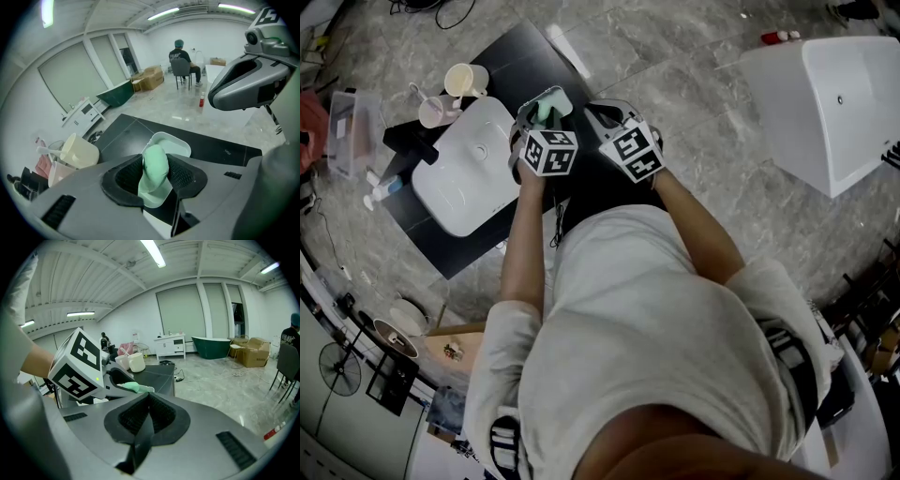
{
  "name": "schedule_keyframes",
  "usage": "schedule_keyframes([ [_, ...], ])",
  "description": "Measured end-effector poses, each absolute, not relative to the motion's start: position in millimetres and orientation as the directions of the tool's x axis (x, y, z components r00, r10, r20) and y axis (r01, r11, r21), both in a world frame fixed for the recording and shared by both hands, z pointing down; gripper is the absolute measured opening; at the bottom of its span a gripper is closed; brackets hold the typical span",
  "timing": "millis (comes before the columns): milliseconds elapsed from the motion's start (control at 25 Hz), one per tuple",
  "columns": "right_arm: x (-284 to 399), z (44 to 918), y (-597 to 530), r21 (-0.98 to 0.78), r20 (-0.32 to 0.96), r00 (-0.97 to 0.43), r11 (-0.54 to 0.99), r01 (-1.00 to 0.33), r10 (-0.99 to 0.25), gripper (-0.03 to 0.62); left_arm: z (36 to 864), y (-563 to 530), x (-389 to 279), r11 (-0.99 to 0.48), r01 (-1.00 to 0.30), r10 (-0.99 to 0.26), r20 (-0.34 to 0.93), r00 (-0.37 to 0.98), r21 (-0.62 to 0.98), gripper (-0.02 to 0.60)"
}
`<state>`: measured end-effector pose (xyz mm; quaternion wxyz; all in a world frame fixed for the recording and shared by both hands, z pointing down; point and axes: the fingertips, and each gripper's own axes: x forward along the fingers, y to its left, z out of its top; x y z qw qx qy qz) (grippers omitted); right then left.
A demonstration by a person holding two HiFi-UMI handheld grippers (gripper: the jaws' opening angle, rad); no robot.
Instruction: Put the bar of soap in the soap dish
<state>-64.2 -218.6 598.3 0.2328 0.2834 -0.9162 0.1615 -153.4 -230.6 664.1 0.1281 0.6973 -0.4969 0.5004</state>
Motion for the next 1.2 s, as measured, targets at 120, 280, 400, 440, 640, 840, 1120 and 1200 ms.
schedule_keyframes([
  [120,-59.5,597.5,-222.7,-0.16,0.519,-0.726,0.783,-0.601,-0.451,-0.006,665.5,-230.5,-150.3,-0.477,-0.823,-0.556,0.831,0.011,-0.308,0.167],
  [280,-56.6,595.7,-225.1,-0.164,0.517,-0.725,0.779,-0.606,-0.455,-0.006,667.0,-229.0,-145.7,-0.479,-0.832,-0.539,0.842,0.028,-0.279,0.19],
  [400,-56.1,597.4,-224.3,-0.166,0.519,-0.725,0.779,-0.605,-0.452,-0.006,669.6,-228.2,-143.2,-0.483,-0.836,-0.53,0.847,0.04,-0.262,0.204],
  [440,-56.2,598.2,-224.1,-0.166,0.52,-0.725,0.779,-0.605,-0.452,-0.006,670.4,-228.4,-142.9,-0.482,-0.838,-0.528,0.848,0.044,-0.257,0.206],
  [640,-53.7,598.3,-223.8,-0.165,0.522,-0.723,0.778,-0.606,-0.452,-0.006,669.7,-232.2,-140.5,-0.454,-0.866,-0.523,0.85,0.065,-0.212,0.216],
  [840,-49.8,599.1,-224.1,-0.162,0.524,-0.72,0.777,-0.608,-0.455,-0.006,669.4,-237.0,-138.6,-0.406,-0.899,-0.524,0.847,0.085,-0.161,0.221],
  [1120,-46.8,599.8,-225.9,-0.161,0.526,-0.719,0.777,-0.609,-0.454,-0.006,671.0,-242.1,-135.5,-0.389,-0.91,-0.522,0.848,0.091,-0.142,0.219],
  [1200,-45.7,600.0,-226.0,-0.161,0.527,-0.719,0.778,-0.608,-0.453,-0.006,670.5,-243.6,-135.1,-0.376,-0.917,-0.525,0.846,0.092,-0.134,0.219],
])
